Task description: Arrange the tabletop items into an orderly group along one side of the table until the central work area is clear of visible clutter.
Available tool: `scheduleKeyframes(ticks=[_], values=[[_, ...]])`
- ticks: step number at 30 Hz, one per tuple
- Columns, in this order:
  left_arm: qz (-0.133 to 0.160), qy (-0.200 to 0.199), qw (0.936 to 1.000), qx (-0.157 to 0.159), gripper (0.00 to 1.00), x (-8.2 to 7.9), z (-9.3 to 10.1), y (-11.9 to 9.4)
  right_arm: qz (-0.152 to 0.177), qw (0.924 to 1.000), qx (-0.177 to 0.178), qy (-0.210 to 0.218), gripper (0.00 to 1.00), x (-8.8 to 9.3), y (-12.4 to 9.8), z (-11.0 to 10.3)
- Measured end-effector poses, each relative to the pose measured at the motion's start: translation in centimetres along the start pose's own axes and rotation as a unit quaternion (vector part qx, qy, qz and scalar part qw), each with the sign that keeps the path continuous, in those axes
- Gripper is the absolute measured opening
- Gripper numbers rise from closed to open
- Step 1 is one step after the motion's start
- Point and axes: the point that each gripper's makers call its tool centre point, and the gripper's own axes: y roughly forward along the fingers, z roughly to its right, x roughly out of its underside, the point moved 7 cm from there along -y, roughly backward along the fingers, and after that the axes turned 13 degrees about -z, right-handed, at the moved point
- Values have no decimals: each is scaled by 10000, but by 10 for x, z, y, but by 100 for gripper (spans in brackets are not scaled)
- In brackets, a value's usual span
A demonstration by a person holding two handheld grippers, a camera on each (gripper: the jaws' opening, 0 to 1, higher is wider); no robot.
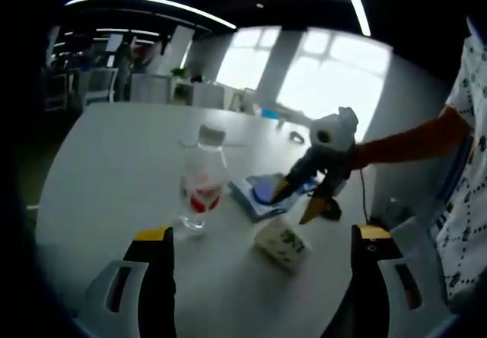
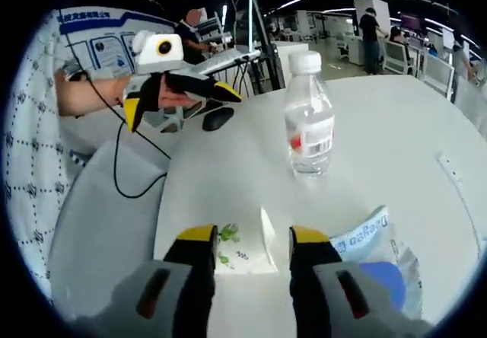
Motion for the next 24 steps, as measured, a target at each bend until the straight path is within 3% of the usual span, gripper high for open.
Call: scheduleKeyframes(ticks=[13, 17, 24], values=[[-12, 2, 10000, -6, 93, 2, 0, 2, -367, 9970, -669, 118, 28, -2, 12, 12], [-5, -18, 10000, 7, 93, 3, 0, 3, -588, 9924, -1048, 279, 26, 2, 18, 13], [-23, -17, 10000, 32, 91, 5, 1, 6, -762, 9845, -1527, 396, 11, 2, 25, 10]])
